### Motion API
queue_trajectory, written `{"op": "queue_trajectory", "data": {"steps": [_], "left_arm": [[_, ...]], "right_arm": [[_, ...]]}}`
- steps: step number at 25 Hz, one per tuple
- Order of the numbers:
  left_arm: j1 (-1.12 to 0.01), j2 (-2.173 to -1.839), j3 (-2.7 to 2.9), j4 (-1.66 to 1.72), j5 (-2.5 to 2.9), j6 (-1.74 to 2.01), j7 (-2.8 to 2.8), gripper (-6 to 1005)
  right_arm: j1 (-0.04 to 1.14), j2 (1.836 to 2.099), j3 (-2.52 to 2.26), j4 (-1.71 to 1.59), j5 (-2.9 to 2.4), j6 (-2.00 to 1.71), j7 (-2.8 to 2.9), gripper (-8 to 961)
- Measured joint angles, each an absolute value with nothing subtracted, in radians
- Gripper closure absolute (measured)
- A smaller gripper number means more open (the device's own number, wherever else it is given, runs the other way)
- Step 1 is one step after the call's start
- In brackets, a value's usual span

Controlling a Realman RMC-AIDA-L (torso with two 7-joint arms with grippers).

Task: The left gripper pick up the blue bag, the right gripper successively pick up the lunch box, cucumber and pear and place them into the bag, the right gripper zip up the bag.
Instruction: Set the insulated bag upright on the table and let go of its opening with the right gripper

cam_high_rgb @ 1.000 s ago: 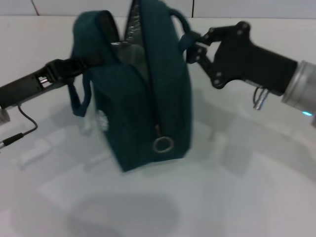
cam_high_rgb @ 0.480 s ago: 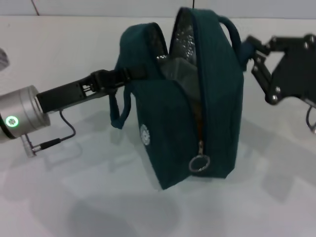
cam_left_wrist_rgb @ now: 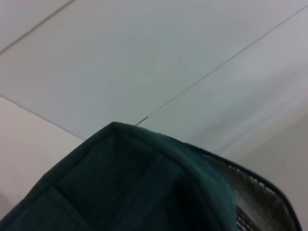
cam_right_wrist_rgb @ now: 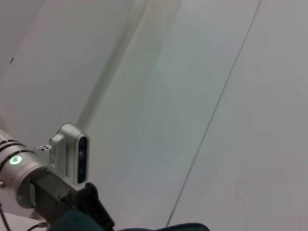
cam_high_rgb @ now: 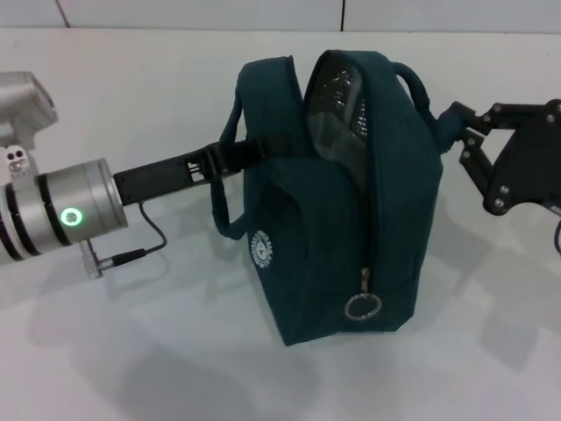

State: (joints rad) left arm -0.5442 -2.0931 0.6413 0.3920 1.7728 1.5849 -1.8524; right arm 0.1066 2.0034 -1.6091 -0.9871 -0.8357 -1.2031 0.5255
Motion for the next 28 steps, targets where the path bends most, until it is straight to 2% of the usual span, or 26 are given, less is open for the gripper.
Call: {"op": "queue_trajectory", "data": {"steps": [28], "left_arm": [[-0.558,-2.091,0.644,0.374,1.724,1.59,-1.687,953]], "right_arm": [[0.142,2.007,-1.536,-0.956,-0.827,-1.215,0.506,895]]}}
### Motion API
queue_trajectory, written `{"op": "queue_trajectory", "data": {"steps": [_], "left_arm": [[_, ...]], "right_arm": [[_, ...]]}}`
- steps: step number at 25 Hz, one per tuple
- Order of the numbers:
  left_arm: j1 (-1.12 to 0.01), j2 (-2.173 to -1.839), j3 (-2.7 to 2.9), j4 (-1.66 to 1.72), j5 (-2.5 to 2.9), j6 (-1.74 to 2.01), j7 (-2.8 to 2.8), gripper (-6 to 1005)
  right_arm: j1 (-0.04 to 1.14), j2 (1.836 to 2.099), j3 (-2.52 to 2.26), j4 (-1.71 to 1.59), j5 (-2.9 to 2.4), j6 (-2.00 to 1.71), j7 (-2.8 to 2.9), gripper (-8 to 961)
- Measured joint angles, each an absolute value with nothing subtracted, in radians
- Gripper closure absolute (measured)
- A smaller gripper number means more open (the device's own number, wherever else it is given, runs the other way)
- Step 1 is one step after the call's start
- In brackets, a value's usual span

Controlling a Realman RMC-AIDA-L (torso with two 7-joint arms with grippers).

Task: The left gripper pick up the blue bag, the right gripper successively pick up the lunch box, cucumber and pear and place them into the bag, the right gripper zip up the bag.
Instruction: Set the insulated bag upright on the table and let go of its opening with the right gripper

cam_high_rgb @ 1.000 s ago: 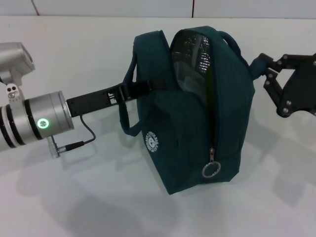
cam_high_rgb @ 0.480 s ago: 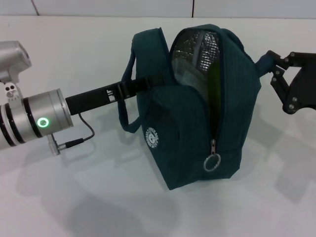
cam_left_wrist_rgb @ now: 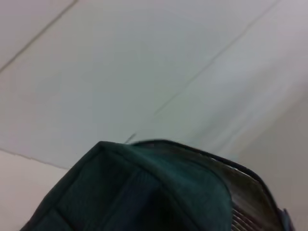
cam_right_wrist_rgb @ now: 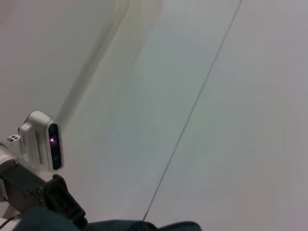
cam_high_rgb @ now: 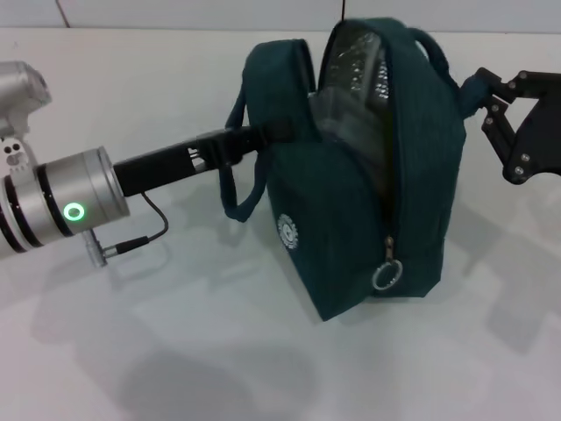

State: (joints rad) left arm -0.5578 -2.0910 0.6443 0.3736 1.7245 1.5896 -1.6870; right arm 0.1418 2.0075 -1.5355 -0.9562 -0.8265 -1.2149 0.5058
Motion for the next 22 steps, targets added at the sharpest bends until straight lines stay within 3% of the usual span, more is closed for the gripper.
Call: {"op": "queue_trajectory", "data": {"steps": [22], "left_arm": [[-0.501,-2.094,0.641,0.33,1.691,1.612,-1.439,942]], "right_arm": [[0.145,2.008,-1.545,-0.883,-0.836,-1.26,0.48,885]]}}
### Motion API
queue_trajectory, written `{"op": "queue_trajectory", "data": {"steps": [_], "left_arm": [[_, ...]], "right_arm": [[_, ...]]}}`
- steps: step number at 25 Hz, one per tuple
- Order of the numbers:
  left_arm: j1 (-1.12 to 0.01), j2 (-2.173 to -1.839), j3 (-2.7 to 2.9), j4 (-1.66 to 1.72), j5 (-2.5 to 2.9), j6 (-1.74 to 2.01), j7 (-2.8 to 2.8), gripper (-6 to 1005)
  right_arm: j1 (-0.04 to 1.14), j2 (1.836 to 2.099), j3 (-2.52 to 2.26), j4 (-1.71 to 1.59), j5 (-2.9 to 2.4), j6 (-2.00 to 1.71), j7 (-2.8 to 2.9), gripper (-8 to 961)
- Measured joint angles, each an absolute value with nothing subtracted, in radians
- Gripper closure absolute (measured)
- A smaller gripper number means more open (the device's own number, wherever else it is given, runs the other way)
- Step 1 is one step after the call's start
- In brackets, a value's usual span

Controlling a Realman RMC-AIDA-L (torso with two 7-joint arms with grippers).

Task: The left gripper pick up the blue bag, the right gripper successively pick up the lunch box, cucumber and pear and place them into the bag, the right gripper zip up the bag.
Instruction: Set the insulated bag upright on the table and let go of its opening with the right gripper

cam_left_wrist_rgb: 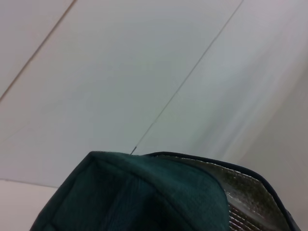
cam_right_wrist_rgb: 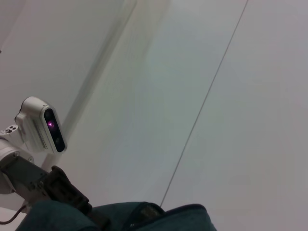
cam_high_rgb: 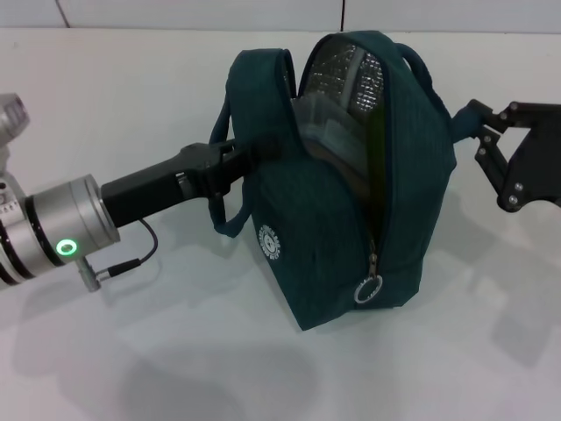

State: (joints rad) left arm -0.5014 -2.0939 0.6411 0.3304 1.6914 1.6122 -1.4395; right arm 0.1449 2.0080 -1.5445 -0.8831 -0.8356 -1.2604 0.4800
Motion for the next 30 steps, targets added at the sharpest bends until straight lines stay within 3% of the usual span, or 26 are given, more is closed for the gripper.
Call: {"op": "queue_trajectory", "data": {"steps": [17,25,30], "left_arm": [[-0.485,-2.094,0.641,0.28,1.681,1.601,-1.437,934],[-0.48,-2.097,0.638,0.267,1.681,1.591,-1.435,931],[-0.475,-2.098,0.638,0.265,1.681,1.591,-1.437,928]], "right_arm": [[0.153,2.008,-1.535,-0.767,-0.827,-1.37,0.461,876],[0.151,2.006,-1.51,-0.724,-0.835,-1.364,0.452,675],[0.146,2.0,-1.482,-0.667,-0.836,-1.37,0.436,445]]}}
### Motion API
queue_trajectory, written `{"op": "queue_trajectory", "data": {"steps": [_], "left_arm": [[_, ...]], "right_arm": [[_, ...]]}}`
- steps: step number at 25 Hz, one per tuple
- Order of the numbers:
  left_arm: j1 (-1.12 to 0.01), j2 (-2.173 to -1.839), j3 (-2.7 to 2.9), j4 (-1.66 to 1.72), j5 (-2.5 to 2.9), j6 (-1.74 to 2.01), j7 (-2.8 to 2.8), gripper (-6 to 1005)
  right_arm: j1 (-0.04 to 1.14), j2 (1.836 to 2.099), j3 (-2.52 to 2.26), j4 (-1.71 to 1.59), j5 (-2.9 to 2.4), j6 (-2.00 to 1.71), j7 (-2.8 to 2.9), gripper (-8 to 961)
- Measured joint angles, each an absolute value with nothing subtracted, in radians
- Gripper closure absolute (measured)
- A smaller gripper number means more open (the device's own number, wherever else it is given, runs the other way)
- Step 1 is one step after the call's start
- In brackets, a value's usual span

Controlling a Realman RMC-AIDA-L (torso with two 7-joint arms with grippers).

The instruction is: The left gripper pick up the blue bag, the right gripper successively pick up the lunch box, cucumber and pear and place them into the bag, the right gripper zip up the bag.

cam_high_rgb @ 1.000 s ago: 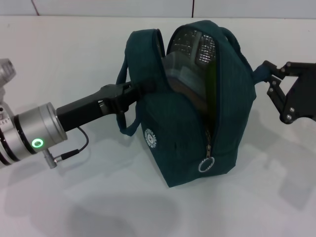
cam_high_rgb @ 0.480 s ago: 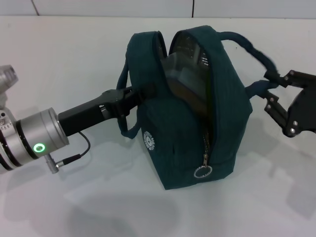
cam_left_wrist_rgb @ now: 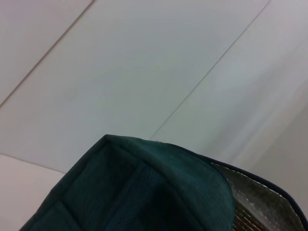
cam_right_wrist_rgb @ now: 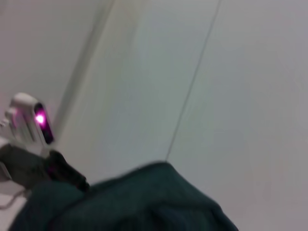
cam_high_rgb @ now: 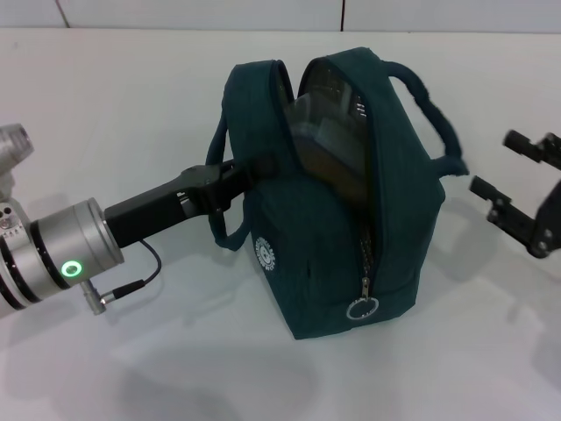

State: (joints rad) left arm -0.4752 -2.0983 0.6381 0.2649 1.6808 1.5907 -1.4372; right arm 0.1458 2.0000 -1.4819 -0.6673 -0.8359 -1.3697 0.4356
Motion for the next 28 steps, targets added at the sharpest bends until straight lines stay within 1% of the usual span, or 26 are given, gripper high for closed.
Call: {"op": "queue_trajectory", "data": {"steps": [5,16,23,28], "left_arm": [[-0.467,-2.098,0.638,0.265,1.681,1.589,-1.435,926],[-0.463,-2.098,0.64,0.265,1.681,1.589,-1.434,921],[-0.467,-2.098,0.639,0.265,1.68,1.589,-1.435,917],[-0.471,-2.098,0.641,0.26,1.68,1.589,-1.432,915]], "right_arm": [[0.145,1.998,-1.459,-0.581,-0.836,-1.41,0.394,409],[0.163,2.006,-1.488,-0.297,-0.836,-1.719,0.288,409],[0.216,2.013,-1.679,-0.291,-0.833,-1.637,0.346,408],[0.231,2.017,-1.781,-0.33,-0.828,-1.548,0.4,410]]}}
